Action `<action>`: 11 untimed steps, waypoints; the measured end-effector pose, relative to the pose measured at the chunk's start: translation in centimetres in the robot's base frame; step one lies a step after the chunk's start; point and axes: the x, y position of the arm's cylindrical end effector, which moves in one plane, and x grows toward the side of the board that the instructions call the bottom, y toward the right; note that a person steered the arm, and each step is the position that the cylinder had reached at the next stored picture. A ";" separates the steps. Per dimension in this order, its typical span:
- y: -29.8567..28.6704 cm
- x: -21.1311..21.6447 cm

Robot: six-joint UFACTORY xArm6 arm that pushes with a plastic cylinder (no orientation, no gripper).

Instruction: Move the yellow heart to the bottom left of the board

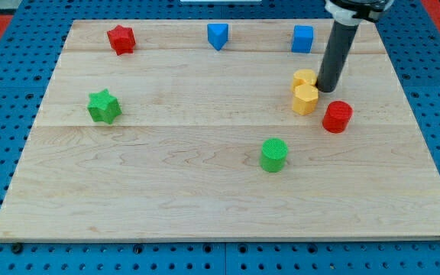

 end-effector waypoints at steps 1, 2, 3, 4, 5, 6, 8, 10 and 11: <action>-4.8 1.0; -6.0 0.6; -3.7 -1.8; -7.1 -4.8; -15.5 -3.8; -19.2 -1.2; -9.8 -2.7; -21.5 4.6; -28.0 8.8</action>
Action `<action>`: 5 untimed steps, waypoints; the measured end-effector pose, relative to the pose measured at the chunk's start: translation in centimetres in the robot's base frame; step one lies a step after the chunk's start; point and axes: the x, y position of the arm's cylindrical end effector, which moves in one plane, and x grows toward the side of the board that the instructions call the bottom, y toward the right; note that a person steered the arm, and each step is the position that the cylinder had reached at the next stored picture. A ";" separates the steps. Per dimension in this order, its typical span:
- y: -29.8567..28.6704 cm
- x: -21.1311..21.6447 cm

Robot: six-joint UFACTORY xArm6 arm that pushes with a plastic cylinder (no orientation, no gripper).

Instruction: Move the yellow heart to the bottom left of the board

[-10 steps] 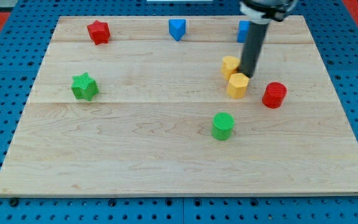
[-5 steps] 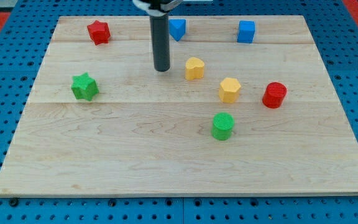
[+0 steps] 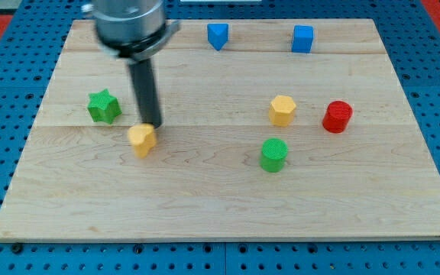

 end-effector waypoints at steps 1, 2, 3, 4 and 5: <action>2.2 2.9; 3.6 5.0; -2.4 6.0; -2.0 5.7; -1.3 3.8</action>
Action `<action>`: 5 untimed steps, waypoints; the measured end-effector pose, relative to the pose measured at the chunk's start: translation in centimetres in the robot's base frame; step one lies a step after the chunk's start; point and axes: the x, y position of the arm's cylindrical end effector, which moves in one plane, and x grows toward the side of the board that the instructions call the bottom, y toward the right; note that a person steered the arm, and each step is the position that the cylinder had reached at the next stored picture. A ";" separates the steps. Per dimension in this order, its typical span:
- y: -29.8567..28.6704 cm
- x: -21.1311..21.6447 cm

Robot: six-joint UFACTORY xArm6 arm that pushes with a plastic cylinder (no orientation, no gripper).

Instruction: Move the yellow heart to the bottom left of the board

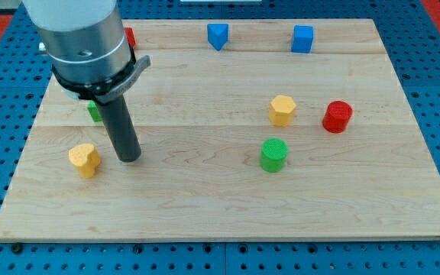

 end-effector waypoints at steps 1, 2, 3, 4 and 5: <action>-2.0 0.0; -5.2 2.2; -5.3 3.0; -4.2 3.0; -2.7 3.0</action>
